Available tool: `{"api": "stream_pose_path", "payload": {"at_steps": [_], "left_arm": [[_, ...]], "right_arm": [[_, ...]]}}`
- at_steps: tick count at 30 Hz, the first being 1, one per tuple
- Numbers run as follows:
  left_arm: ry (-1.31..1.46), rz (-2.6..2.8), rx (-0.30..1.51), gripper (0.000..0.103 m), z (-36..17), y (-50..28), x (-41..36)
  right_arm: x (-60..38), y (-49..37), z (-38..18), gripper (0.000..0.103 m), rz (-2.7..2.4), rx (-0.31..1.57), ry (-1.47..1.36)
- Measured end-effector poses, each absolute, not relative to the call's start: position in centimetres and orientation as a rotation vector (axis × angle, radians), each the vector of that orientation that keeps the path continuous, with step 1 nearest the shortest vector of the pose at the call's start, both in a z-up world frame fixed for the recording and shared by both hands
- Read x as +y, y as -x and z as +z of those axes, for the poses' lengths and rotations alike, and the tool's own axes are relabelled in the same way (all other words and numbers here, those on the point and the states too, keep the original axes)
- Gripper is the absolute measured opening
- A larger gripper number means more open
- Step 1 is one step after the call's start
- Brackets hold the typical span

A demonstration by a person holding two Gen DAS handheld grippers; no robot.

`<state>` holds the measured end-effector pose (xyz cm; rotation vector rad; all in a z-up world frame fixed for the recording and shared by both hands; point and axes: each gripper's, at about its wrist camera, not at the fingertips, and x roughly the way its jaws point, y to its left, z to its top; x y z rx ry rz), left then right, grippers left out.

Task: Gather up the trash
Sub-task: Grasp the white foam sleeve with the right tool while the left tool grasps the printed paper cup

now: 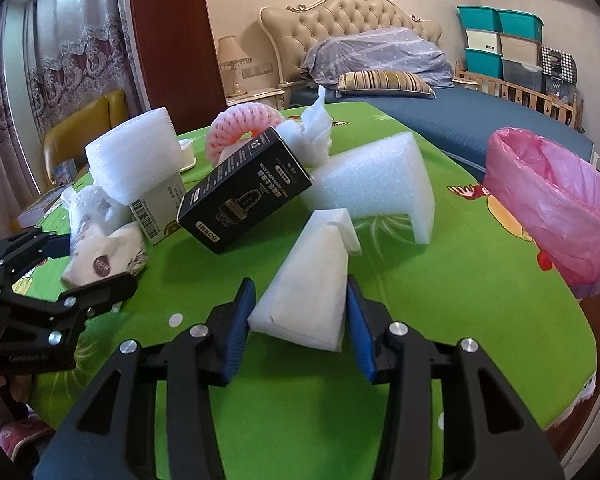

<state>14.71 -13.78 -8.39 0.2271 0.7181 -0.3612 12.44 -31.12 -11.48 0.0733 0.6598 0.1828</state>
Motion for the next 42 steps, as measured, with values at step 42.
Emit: {"api": "stream_pose_path", "payload": {"at_steps": [42], "left_arm": [[-0.24, -0.403, 0.317, 0.055, -3.0, -8.9, -14.9]], "right_arm": [[-31.7, -6.6, -6.4, 0.044, 0.188, 0.408, -0.003]]}}
